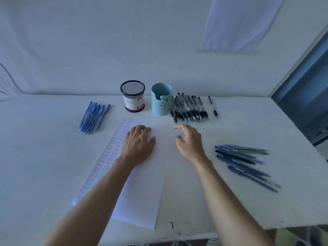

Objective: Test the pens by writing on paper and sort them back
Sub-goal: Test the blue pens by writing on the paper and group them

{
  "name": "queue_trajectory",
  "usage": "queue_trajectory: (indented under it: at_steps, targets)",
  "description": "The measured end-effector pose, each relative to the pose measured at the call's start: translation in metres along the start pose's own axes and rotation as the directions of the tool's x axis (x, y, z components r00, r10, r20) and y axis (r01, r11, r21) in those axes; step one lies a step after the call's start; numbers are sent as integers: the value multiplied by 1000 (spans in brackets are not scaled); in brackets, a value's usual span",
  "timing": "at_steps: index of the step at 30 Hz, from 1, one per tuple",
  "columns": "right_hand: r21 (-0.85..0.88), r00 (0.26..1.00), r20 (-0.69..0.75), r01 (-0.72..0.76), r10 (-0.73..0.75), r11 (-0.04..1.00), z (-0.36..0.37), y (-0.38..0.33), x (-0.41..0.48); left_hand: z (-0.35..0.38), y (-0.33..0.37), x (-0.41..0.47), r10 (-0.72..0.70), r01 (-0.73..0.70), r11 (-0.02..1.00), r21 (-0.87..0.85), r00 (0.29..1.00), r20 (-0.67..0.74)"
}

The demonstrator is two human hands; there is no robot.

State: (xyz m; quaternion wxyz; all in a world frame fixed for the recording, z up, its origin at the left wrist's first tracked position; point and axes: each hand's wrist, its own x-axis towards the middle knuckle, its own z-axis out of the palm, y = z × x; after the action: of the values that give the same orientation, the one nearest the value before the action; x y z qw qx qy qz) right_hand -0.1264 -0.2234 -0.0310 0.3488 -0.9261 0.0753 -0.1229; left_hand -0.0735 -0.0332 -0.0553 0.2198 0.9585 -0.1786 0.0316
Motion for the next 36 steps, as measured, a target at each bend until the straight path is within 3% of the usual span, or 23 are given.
queue_trajectory:
  at_steps: [3, 6, 9, 11, 17, 27, 33, 36]
  targets:
    - [-269, 995, -102, -50, 23, 962, -29, 22, -1, 1, 1, 1, 6, -6, 999, 42, 1000, 8]
    - [-419, 958, -148, -287, 246, 862, -57, 43, -6, 2, 1, 0, 11, -11, 998, 55, 1000, -3]
    - [-443, 878, -166, -473, 448, 762, -76, 58, -13, 2, 2, -1, 14, -13, 998, 59, 1000, -13]
    - [-390, 855, -159, -513, 493, 764, -79, 65, -16, 1, 2, -1, 16, -15, 998, 61, 1000, -15]
    - [-133, 913, -155, -398, 378, 908, -71, 64, -13, -2, 4, -2, 10, -10, 998, 60, 1000, -1]
    - [-153, 949, -181, -286, 258, 946, -58, 54, -2, -3, 3, -1, 4, -4, 999, 48, 1000, 1]
    - [-257, 961, -277, -100, 26, 961, -51, 14, 0, -1, 2, -1, -6, 6, 1000, 20, 1000, -4]
    - [-166, 964, -266, -27, -18, 986, -35, -15, 5, -1, 0, 0, -18, 18, 1000, -23, 1000, -11]
